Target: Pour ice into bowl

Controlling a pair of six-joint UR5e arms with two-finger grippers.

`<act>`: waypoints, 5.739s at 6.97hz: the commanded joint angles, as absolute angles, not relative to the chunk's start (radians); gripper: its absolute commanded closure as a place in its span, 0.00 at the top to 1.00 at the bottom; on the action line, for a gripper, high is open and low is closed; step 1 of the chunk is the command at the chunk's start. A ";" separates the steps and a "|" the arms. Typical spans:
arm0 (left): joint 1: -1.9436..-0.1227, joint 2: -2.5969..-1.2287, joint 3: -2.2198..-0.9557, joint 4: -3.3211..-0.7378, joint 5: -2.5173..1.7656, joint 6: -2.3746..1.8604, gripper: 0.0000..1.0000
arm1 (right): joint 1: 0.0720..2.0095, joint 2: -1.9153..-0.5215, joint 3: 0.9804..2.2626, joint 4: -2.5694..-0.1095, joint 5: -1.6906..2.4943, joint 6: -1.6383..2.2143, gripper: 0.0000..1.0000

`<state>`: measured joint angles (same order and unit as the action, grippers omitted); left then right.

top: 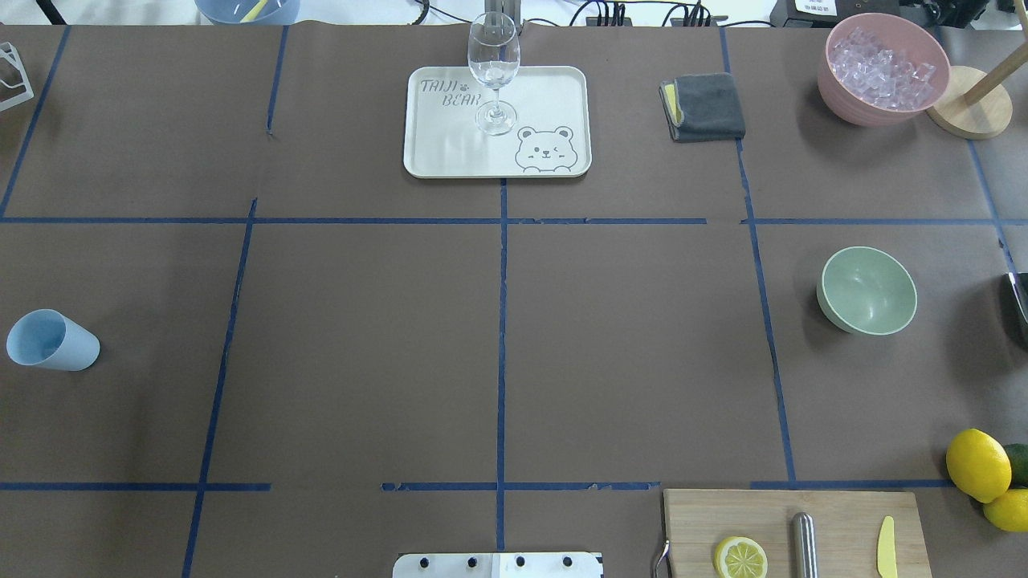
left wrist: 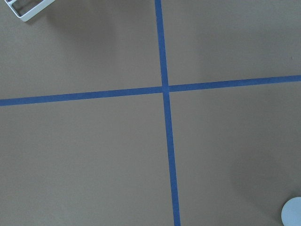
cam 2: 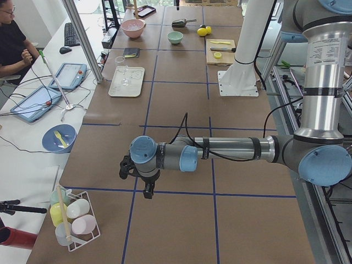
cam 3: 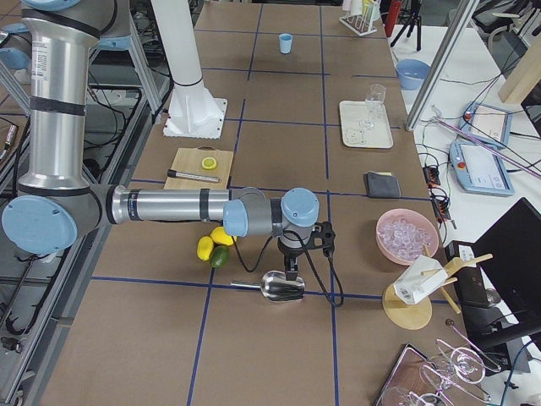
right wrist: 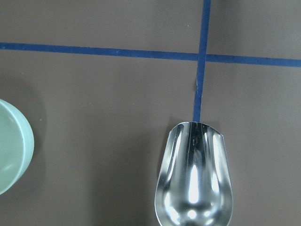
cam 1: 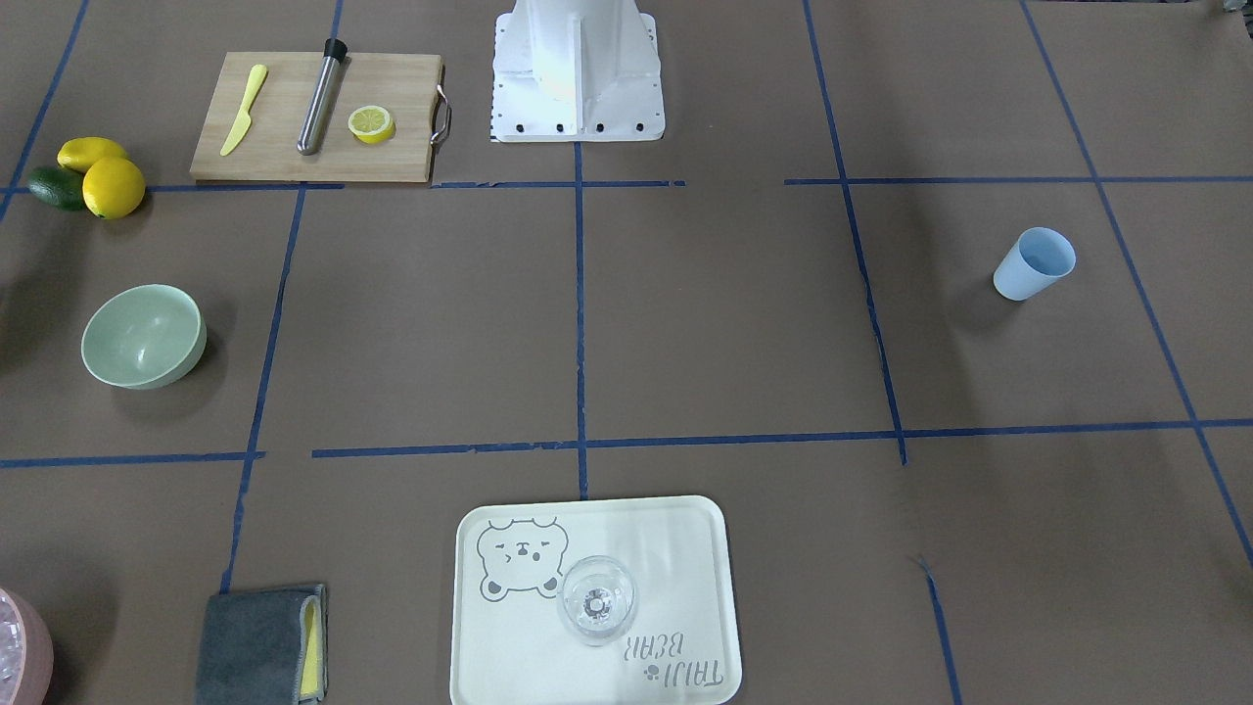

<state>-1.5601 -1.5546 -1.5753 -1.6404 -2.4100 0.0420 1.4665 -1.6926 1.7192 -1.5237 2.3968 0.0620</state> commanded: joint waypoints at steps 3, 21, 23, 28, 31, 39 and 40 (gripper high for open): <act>-1.546 -1.525 -1.577 -1.692 -2.399 0.175 1.00 | 1.465 -1.686 1.723 -1.520 2.399 0.067 1.00; -1.545 -1.516 -1.603 -1.695 -2.410 0.181 1.00 | 1.005 -1.605 1.583 -0.983 2.260 0.747 0.00; -1.545 -1.516 -1.612 -1.695 -2.411 0.181 1.00 | 1.006 -1.615 1.627 -0.983 2.260 0.747 0.00; -1.543 -1.513 -1.618 -1.695 -2.411 0.181 1.00 | 0.779 -1.383 1.764 -1.005 2.167 1.251 0.00; -1.542 -1.511 -1.618 -1.695 -2.413 0.181 1.00 | 0.486 -0.994 1.755 -1.368 1.870 1.671 0.00; -1.540 -1.511 -1.618 -1.695 -2.413 0.179 1.00 | 0.359 -0.703 1.431 -1.370 1.700 1.781 0.00; -1.539 -1.511 -1.618 -1.695 -2.413 0.179 1.00 | 0.359 -0.678 1.398 -1.370 1.700 1.781 0.00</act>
<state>-1.5398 -1.5108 -1.6186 -1.6951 -2.4129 0.1795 0.3597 -0.7025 1.4319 -1.3700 1.7010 1.7817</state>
